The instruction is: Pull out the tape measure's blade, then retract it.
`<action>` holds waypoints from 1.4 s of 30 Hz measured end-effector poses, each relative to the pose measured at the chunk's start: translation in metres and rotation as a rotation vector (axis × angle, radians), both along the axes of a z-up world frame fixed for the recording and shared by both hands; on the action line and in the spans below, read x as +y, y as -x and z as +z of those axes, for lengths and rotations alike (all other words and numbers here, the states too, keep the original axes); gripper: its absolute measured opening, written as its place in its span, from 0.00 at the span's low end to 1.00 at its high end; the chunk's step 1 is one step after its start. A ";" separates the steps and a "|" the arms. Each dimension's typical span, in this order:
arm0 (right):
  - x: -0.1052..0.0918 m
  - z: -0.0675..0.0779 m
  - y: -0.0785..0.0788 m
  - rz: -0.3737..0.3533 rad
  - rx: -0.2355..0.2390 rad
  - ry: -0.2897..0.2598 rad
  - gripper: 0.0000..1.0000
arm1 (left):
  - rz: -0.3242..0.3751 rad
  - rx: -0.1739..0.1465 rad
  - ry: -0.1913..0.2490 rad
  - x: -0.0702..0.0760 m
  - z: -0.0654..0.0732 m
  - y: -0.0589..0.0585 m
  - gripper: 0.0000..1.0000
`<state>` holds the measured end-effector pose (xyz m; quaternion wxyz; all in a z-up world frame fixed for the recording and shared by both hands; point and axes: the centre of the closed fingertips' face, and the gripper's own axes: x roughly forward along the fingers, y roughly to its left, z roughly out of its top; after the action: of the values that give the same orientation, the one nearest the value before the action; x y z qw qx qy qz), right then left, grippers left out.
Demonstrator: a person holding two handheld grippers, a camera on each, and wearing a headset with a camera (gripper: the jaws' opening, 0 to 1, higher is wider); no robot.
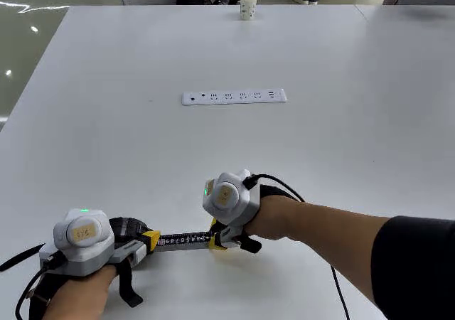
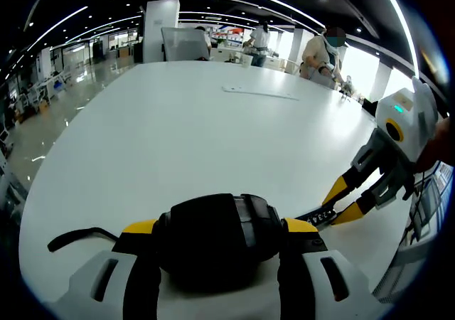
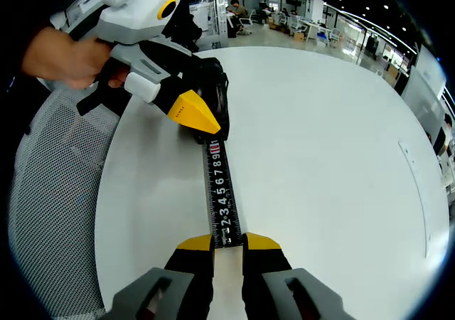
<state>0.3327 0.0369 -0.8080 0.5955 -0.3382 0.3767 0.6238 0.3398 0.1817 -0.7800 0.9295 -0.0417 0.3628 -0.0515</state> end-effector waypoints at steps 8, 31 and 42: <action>0.002 0.000 0.000 -0.010 0.009 -0.003 0.11 | 0.000 0.001 0.000 0.000 0.000 0.000 0.62; 0.009 0.000 0.001 -0.006 0.010 -0.014 0.11 | -0.002 0.003 0.003 0.001 -0.001 0.000 0.62; 0.015 -0.001 0.001 -0.014 0.010 -0.028 0.11 | -0.003 0.004 0.006 0.001 -0.001 0.000 0.62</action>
<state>0.3316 0.0524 -0.8087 0.6024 -0.3242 0.3733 0.6266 0.3397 0.1825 -0.7810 0.9286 -0.0443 0.3645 -0.0538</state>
